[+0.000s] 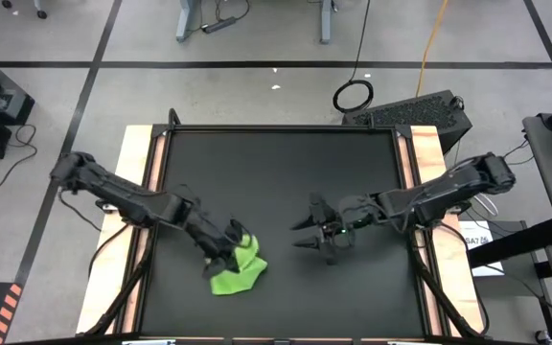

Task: Roll towel into tight, uniform cylinder
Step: Fold the green towel

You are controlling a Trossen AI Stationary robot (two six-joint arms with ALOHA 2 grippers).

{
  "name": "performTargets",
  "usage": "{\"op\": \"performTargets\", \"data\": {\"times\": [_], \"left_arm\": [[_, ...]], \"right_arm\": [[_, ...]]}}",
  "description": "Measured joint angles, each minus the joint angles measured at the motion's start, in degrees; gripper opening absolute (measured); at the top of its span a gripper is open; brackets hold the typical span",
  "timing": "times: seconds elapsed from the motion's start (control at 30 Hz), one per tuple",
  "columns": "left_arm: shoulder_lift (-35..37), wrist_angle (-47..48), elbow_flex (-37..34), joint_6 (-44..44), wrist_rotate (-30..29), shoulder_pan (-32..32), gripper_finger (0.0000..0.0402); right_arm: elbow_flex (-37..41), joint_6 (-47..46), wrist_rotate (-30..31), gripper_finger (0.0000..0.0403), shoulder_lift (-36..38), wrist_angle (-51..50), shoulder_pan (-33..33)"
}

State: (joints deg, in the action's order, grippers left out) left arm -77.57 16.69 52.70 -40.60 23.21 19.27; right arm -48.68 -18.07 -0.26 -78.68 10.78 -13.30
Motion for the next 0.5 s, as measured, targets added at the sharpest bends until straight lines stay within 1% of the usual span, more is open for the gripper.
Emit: {"op": "performTargets", "data": {"times": [0.1, 0.2, 0.33, 0.5], "left_arm": [[-3.99, -0.03, 0.56, 0.55, 0.82, 1.92, 0.0000], [-6.36, -0.26, 1.21, 0.49, 1.02, 3.64, 0.0000], [-6.63, -0.05, 1.37, -0.87, 0.08, 5.28, 0.0000], [-6.05, 0.42, 1.39, -2.27, -3.43, 5.63, 0.0000]], "right_arm": [[-0.01, 0.67, -1.63, 0.0212, -3.12, 1.73, 0.82], [-0.01, 0.79, -3.40, 0.0212, -6.28, 1.64, 1.37], [0.01, 0.79, -6.38, 0.0212, -10.75, 3.06, 1.66], [0.01, -0.60, -7.75, 0.0212, -15.81, 11.17, 1.64]]}}
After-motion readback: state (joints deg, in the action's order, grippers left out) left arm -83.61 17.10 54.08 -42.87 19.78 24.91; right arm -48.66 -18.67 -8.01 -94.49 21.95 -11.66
